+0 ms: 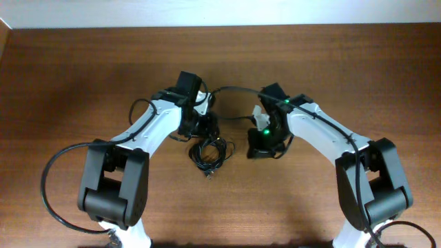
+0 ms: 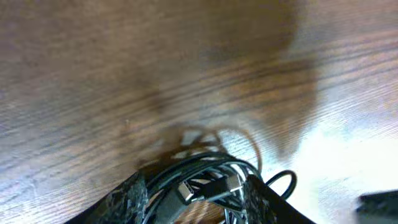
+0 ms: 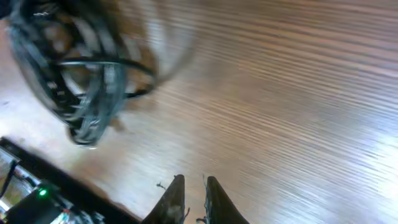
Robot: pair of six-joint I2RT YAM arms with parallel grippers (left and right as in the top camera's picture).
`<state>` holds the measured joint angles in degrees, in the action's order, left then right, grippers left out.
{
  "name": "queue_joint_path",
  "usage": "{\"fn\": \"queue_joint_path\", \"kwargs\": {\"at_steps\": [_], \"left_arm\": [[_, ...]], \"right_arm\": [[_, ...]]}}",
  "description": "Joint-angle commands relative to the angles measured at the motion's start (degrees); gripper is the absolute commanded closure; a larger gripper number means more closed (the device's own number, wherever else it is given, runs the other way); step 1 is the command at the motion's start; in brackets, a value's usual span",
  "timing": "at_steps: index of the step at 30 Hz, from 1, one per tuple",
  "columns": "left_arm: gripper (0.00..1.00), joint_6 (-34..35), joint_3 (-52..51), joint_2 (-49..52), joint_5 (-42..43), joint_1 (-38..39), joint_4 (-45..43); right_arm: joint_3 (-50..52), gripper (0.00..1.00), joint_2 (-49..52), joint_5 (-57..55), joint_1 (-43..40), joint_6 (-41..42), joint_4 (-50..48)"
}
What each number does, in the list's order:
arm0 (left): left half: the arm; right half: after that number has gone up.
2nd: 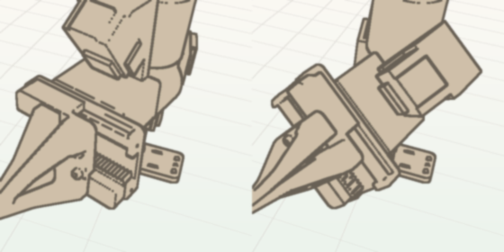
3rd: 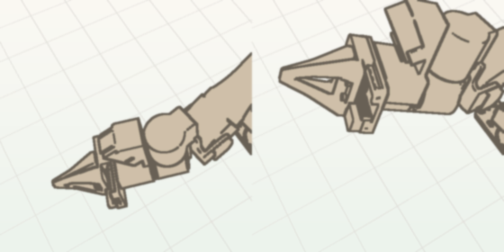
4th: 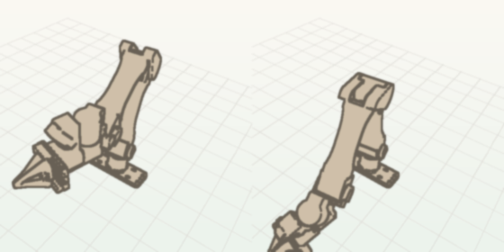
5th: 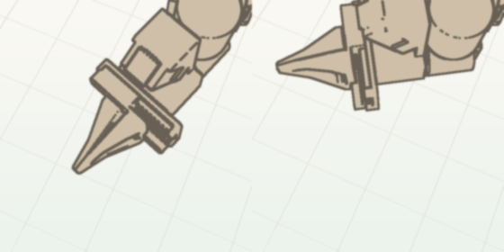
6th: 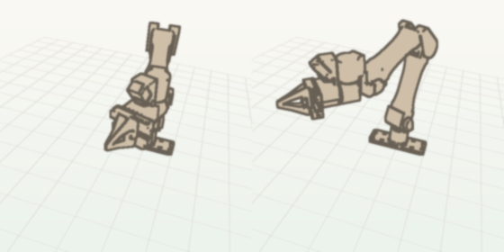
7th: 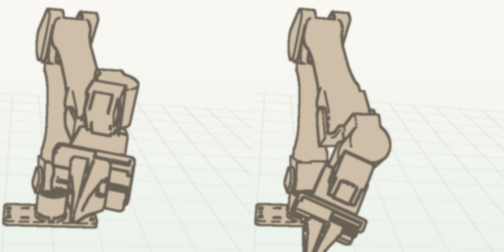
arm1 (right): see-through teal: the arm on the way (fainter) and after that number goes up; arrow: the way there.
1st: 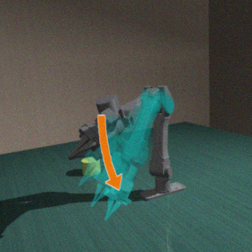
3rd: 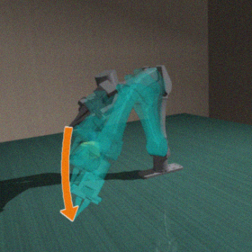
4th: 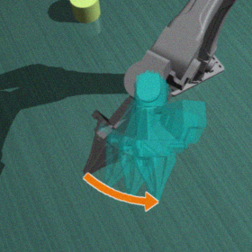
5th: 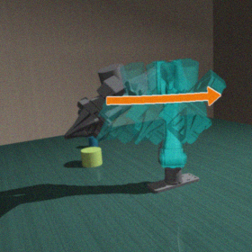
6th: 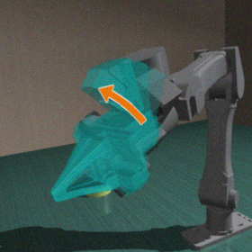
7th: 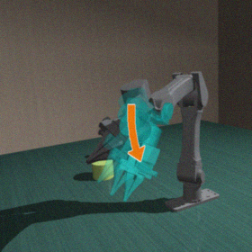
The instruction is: Untangle cables
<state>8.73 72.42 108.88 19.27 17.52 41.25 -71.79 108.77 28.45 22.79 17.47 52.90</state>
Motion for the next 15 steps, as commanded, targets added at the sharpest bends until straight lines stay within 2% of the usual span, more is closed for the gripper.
{"fn": "queue_joint_path", "kwargs": {"at_steps": [1,3,5,7,8,9,10,11,13,15], "left_arm": [[0.40,-4.76,-1.95,-0.13,-1.57,0.33,1.55],[0.36,-6.03,-2.01,-0.13,-3.96,0.35,2.97],[0.38,-6.01,-2.29,-0.13,-8.66,0.39,3.43],[0.42,-6.03,-2.56,-0.13,-9.27,0.37,3.19],[0.73,-5.88,-2.64,-0.13,-11.17,0.37,3.28],[0.82,-3.93,-2.64,-0.13,-14.01,0.24,3.39],[0.95,0.37,-2.64,-0.13,-17.44,-0.09,3.39],[1.00,5.44,-2.64,-0.13,-20.00,-0.79,3.34],[1.00,12.79,-2.64,-0.13,-20.61,-2.93,3.39],[0.99,16.31,-2.64,-0.13,-18.93,-5.68,3.41]], "right_arm": [[0.00,0.87,-1.57,-2.62,-5.42,-1.25,3.10],[0.00,0.87,-1.57,-2.62,-8.90,-2.45,4.79],[0.00,0.87,-1.57,-2.60,-12.61,-3.80,6.32],[0.00,0.87,-1.57,-2.60,-14.91,-3.80,7.04],[0.00,0.88,-1.57,-2.60,-16.26,-3.80,7.13],[0.00,0.91,-1.57,-2.60,-16.98,-3.78,6.95],[0.00,0.95,-1.57,-2.56,-17.25,-3.76,6.71],[0.00,0.96,-1.57,-2.32,-17.11,-3.78,6.69],[0.02,0.96,-1.57,-1.99,-16.33,-3.78,6.73],[0.13,0.96,-1.57,-1.97,-15.02,-3.76,6.69]]}}
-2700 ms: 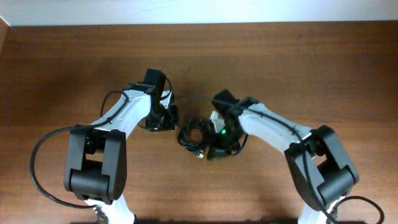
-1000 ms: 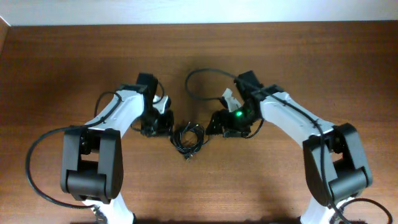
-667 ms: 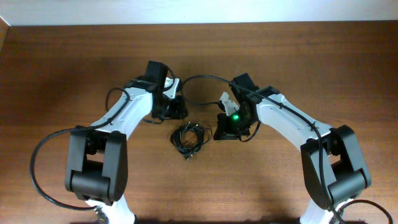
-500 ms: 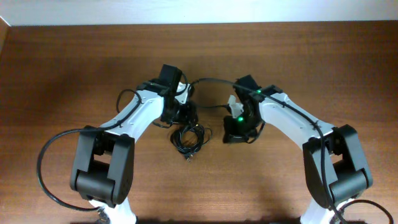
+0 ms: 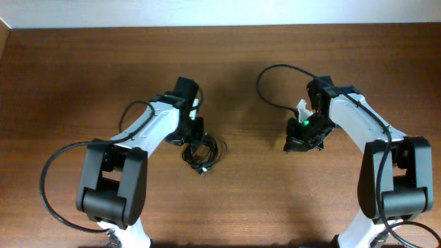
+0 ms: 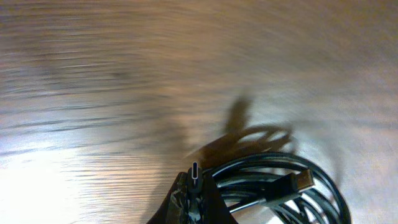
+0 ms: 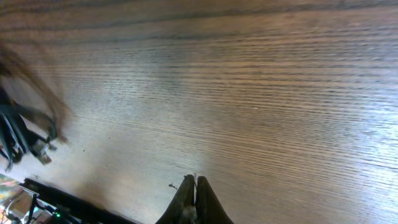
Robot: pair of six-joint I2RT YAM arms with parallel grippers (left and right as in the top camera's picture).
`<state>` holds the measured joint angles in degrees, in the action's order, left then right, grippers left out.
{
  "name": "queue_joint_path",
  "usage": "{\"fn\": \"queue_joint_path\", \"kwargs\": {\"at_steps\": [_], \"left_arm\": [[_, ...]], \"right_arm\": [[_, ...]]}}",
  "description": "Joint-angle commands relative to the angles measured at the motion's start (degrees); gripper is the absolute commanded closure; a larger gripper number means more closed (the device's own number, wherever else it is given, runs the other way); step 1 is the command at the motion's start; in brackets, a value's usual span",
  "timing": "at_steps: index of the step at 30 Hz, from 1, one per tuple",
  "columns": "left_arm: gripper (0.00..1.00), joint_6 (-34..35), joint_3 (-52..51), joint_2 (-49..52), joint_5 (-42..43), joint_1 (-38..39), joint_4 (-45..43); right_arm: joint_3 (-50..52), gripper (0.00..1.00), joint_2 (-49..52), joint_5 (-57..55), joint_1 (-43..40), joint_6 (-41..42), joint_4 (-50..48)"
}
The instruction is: Untangle cables
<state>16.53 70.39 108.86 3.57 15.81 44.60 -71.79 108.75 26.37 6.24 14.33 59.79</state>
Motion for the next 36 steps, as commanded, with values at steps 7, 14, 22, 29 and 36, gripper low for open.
{"fn": "queue_joint_path", "kwargs": {"at_steps": [7,14,22,29,36], "left_arm": [[0.54,2.97,-0.28,-0.13,6.56,-11.32,0.81],[0.31,-10.95,14.88,-0.13,5.40,-9.64,9.49],[0.37,-26.05,10.62,-0.07,-4.04,-4.68,9.49],[0.41,-29.27,3.26,-0.07,-2.80,-3.50,3.69],[0.72,-18.21,-4.92,-0.07,-1.16,1.22,-4.22]], "right_arm": [[0.17,0.96,-1.55,0.11,7.39,-0.59,-1.14],[0.17,0.96,-1.55,0.61,9.92,2.69,-3.87],[0.17,0.94,-1.55,0.55,9.92,2.62,-3.65],[0.17,0.86,-1.55,0.55,9.92,2.62,-3.63],[0.55,0.85,-1.55,0.57,9.92,2.60,-3.39]]}}
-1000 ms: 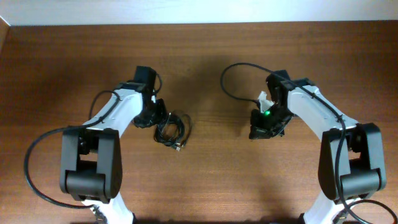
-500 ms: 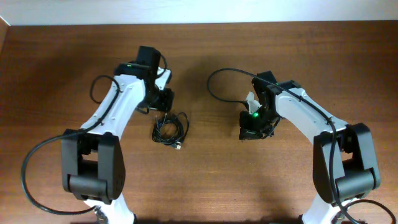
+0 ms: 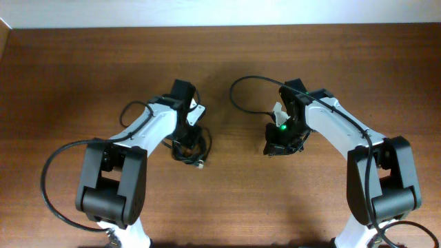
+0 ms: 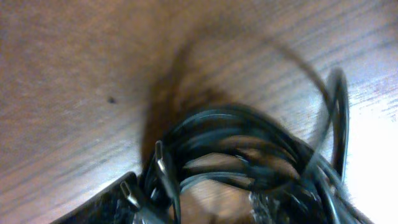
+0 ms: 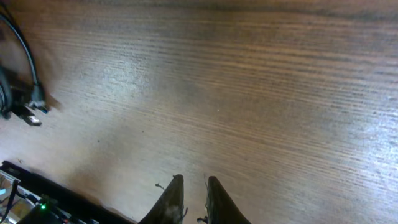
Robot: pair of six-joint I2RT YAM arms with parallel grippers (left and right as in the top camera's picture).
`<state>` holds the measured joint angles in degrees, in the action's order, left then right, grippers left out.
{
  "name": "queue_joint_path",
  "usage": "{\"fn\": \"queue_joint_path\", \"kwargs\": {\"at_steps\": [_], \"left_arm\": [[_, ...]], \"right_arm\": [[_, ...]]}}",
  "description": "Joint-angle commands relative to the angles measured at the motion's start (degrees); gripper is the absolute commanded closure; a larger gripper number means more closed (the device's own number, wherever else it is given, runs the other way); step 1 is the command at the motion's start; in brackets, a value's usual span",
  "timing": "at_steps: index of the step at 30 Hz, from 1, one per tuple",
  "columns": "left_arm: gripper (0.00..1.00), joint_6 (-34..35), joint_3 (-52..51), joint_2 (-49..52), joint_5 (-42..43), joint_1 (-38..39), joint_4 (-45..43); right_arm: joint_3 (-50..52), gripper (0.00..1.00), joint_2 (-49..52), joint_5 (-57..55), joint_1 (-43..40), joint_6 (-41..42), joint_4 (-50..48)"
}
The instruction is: Untangle cables
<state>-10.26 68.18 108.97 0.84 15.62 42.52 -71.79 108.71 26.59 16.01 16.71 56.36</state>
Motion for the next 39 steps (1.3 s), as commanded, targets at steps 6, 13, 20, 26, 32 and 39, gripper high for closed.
{"fn": "queue_joint_path", "kwargs": {"at_steps": [6,13,20,26,32,39], "left_arm": [[0.72,38.25,-2.91,-0.20,5.60,1.46,-5.11],[0.36,23.21,5.97,-0.24,6.88,1.49,0.39],[0.77,22.14,5.27,-0.17,6.69,1.86,-2.51],[0.77,22.12,0.02,-0.17,6.91,1.86,-6.78],[0.77,23.34,5.53,-7.41,9.70,-0.85,0.31],[0.66,27.69,2.49,-9.55,9.44,-0.13,8.74]], "right_arm": [[0.61,0.77,-1.51,0.37,1.44,-0.42,1.60],[1.18,0.44,-1.51,0.83,4.24,-0.37,1.22],[1.20,0.37,-1.51,5.16,4.72,-0.44,-1.95],[1.20,0.32,-1.51,9.42,4.72,-5.60,-4.17],[1.20,0.30,-1.51,8.79,4.72,-5.57,-5.07],[1.20,0.26,-1.51,8.76,4.72,-5.55,-11.13]]}}
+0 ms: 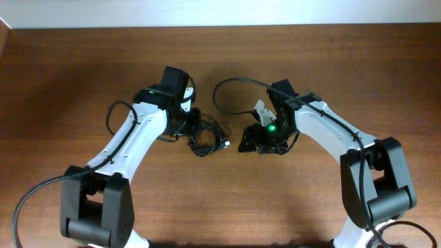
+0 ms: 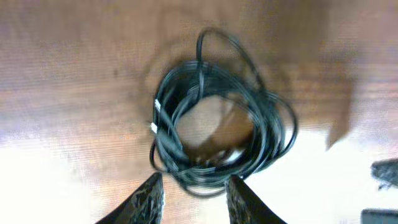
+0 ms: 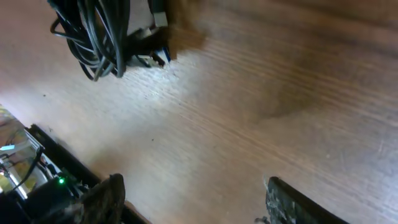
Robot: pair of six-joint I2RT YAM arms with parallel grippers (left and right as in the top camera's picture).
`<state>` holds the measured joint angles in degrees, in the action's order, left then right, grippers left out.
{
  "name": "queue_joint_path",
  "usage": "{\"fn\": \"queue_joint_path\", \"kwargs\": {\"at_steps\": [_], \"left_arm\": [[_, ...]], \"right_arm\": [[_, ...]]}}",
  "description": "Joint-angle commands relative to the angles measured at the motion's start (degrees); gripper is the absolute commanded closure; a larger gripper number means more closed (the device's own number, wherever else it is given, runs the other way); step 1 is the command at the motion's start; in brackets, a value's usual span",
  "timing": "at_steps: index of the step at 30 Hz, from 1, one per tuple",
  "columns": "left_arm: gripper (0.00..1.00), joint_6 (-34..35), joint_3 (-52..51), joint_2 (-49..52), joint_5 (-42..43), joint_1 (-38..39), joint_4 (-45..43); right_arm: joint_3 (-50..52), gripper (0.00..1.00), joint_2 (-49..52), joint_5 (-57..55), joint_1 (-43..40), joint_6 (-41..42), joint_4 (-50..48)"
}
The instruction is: Untangle cables
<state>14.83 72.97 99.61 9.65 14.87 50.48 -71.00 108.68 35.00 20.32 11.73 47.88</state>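
Note:
A tangled coil of thin black cables [image 1: 207, 140] lies on the wooden table between the two arms. In the left wrist view the coil [image 2: 217, 127] forms a messy ring just ahead of my left gripper [image 2: 196, 190], which is open, its fingertips [image 2: 152, 196] straddling the coil's near edge without closing on it. My left gripper [image 1: 187, 122] stands at the coil's left. My right gripper [image 1: 249, 143] is to the coil's right, wide open and empty [image 3: 196, 196]. The coil [image 3: 102, 37] with a USB plug [image 3: 157, 56] shows at that view's upper left.
A black lead [image 1: 231, 86] loops up from the right arm's wrist over the table behind the coil. The brown wooden table [image 1: 83, 62] stretches around both arms, and its far edge runs along the top of the overhead view.
My left gripper was pressed close into the coil and now stands back from it, open. The coil lies further right. My right gripper moved left toward it and opened wide.
First both grippers were at the coil mid-table, the left's fingers around it. Then the right arm was far right, shut, and the left was shut on a cable plug. Later the coil lay further left, the right gripper slightly parted. Now both stand open beside it.

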Motion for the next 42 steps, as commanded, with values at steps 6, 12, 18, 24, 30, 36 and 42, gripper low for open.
{"fn": "queue_joint_path", "kwargs": {"at_steps": [6,12,18,24,30,36,42], "left_arm": [[0.63,14.10,-11.47,-0.20,-0.74,1.60,-5.07],[0.60,13.84,-12.94,-0.17,-0.02,1.60,-12.70],[0.82,13.81,-12.94,0.31,-0.02,1.64,-15.98],[0.66,9.53,-12.94,0.72,-12.48,1.57,-11.06],[0.59,12.61,-12.94,0.72,-4.63,1.60,-12.70],[0.75,12.59,-12.94,0.72,5.79,1.88,-13.49],[0.78,12.55,-13.73,0.72,3.85,2.03,-11.87]], "right_arm": [[0.42,0.36,-1.44,1.01,0.42,-0.35,-14.47],[0.46,0.47,-1.44,0.90,0.39,-0.35,-13.33],[0.48,0.46,-1.44,0.74,0.42,-0.39,-11.13],[2.32,0.46,-1.44,0.74,0.42,-0.37,-6.23],[3.89,0.46,-1.44,0.74,0.42,-0.37,-6.27],[4.04,0.46,-1.44,0.22,0.42,-0.39,-5.62],[4.04,0.46,-1.44,0.13,0.42,-0.37,-6.29]]}}
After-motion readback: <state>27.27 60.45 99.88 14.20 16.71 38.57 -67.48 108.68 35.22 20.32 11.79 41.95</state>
